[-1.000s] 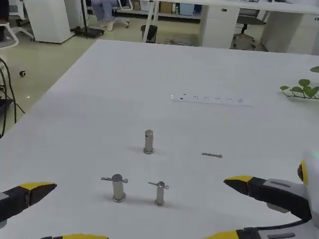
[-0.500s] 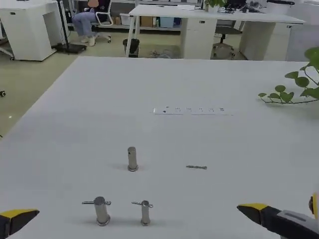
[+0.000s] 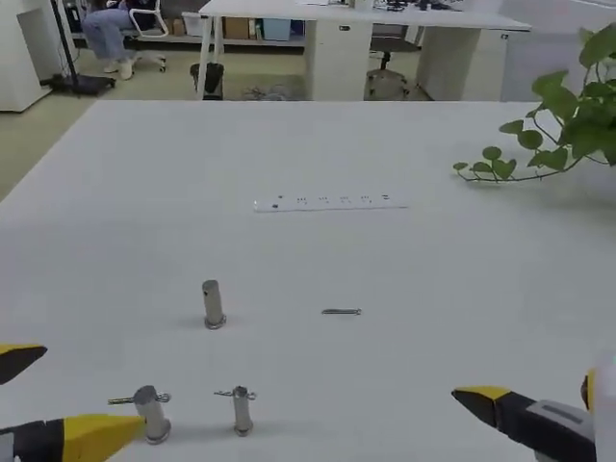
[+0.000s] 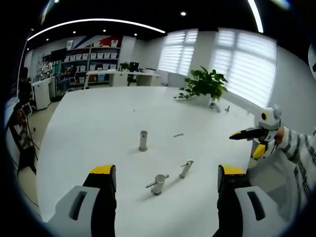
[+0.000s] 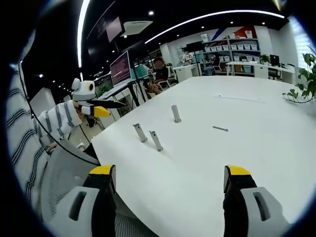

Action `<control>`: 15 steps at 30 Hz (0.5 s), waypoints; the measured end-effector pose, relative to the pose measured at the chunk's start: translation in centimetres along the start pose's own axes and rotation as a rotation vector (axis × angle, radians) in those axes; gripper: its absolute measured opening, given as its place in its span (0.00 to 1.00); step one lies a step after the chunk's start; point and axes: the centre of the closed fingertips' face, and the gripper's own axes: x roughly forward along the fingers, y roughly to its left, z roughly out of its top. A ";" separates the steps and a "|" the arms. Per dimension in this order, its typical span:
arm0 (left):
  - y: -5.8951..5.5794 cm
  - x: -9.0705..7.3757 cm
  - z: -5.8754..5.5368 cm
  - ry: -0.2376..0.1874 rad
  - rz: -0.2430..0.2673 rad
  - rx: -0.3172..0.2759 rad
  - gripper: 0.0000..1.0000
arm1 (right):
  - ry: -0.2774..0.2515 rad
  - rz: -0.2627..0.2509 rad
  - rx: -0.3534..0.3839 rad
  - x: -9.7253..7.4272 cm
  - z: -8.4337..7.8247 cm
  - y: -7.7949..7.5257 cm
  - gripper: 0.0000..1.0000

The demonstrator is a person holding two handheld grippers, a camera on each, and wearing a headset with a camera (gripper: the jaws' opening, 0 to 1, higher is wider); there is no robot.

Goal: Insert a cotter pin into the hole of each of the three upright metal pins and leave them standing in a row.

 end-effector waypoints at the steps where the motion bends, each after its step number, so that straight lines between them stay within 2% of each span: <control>1: 0.2 0.3 0.2 -0.002 0.001 0.005 0.82 | 0.002 -0.002 0.000 0.0 0.0 0.0 0.89; 5: 0.7 1.6 0.8 0.006 -0.004 0.024 0.81 | 0.000 -0.020 0.006 0.0 0.0 -0.1 0.89; 6: 0.9 2.0 0.8 0.022 -0.005 0.042 0.81 | -0.004 -0.027 0.011 0.0 0.1 -0.1 0.89; 10: 1.2 3.5 1.5 0.018 -0.018 0.059 0.76 | -0.010 -0.039 0.023 0.0 0.4 -0.3 0.89; 15: 1.8 5.6 1.3 0.055 -0.027 0.083 0.75 | 0.003 -0.042 0.009 0.1 0.7 -0.4 0.89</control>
